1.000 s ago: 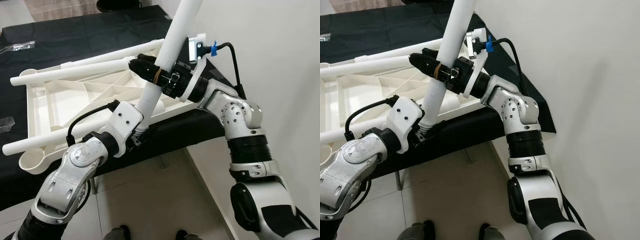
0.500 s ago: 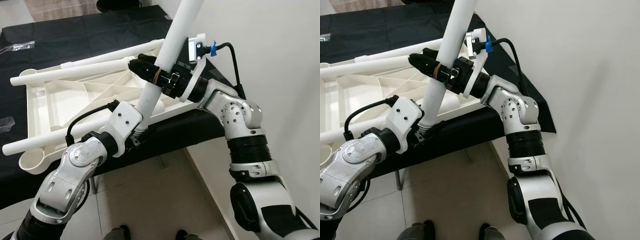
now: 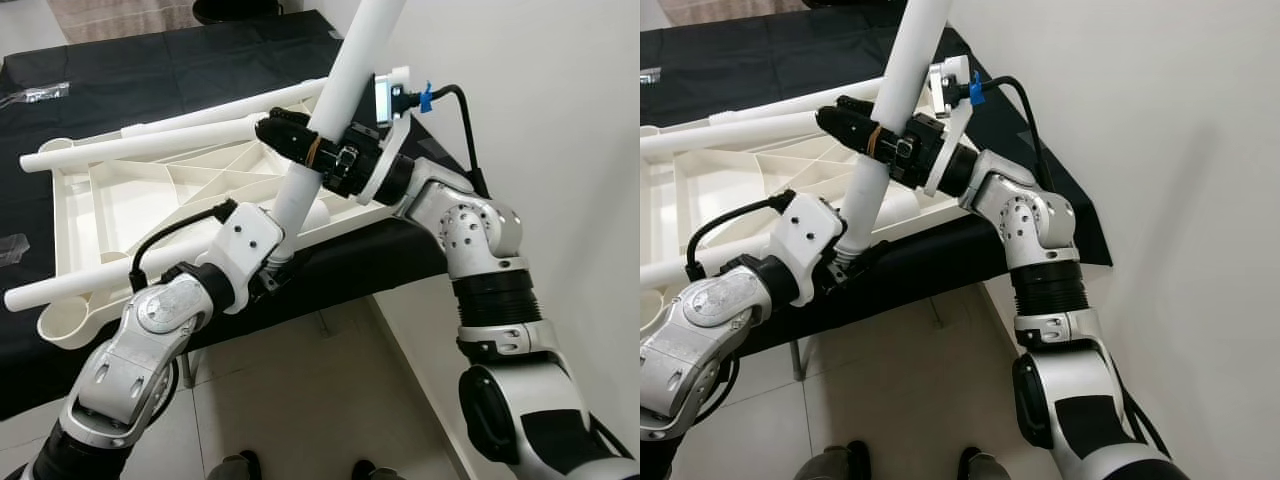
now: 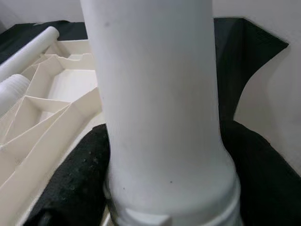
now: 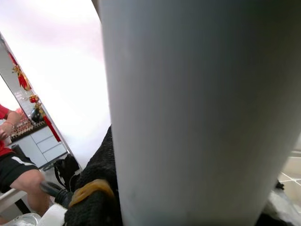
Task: Building children table
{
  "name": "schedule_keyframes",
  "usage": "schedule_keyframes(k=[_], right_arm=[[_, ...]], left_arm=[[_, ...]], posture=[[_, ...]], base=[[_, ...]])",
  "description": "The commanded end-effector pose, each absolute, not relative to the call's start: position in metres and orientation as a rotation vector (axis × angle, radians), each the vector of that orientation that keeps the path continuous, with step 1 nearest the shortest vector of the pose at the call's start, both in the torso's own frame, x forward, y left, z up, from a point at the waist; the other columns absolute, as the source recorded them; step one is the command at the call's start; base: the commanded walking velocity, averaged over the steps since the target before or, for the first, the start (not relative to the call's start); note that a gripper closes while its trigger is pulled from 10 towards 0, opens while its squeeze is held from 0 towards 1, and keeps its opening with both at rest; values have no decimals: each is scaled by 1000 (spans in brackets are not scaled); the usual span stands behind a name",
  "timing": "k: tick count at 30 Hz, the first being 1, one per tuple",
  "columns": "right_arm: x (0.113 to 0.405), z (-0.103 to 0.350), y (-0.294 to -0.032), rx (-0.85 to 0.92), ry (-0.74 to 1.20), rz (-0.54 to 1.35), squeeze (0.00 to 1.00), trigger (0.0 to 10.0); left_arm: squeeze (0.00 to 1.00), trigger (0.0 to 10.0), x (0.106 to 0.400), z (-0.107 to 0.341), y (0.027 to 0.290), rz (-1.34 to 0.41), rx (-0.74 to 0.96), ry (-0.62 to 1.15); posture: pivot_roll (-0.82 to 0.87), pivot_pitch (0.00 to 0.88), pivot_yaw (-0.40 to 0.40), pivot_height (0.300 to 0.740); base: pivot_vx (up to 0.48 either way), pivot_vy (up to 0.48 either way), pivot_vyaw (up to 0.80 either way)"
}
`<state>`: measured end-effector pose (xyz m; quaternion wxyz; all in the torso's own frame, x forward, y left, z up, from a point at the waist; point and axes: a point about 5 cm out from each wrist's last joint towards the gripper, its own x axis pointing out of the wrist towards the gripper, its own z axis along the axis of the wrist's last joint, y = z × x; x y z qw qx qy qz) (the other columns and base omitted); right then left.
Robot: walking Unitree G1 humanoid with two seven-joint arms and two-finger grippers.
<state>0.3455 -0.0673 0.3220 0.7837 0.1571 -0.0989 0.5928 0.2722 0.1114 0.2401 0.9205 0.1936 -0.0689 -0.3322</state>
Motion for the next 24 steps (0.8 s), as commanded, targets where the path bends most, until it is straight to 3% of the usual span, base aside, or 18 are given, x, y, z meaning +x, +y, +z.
schedule_keyframes(k=[1,10,11,14,17,22,24], right_arm=[[342,328,-62,312,-229,1302,0,0],[341,327,-62,315,-227,1308,0,0],[341,326,-62,311,-227,1302,0,0],[347,324,-64,294,-223,1240,0,0],[364,318,-71,248,-219,1072,0,0],[375,315,-77,215,-229,947,0,0],[391,315,-93,129,-261,701,0,0]], left_arm=[[1000,10000,268,242,106,-728,361,-151],[1000,10000,271,248,109,-673,432,-202],[0,10000,273,251,111,-637,457,-221],[0,10000,278,259,116,-552,507,-290],[0,10000,288,282,133,-331,545,-412],[0,10000,291,293,142,-237,536,-459],[0,10000,290,297,147,-194,479,-470]], posture=[[71,209,-15,740],[73,206,-17,740],[73,206,-17,740],[72,203,-18,740],[74,198,-19,740],[74,195,-20,740],[75,180,-22,740]], base=[[0,0,0],[0,0,0],[0,0,0],[0,0,0],[0,0,0],[0,0,0],[0,0,0]])
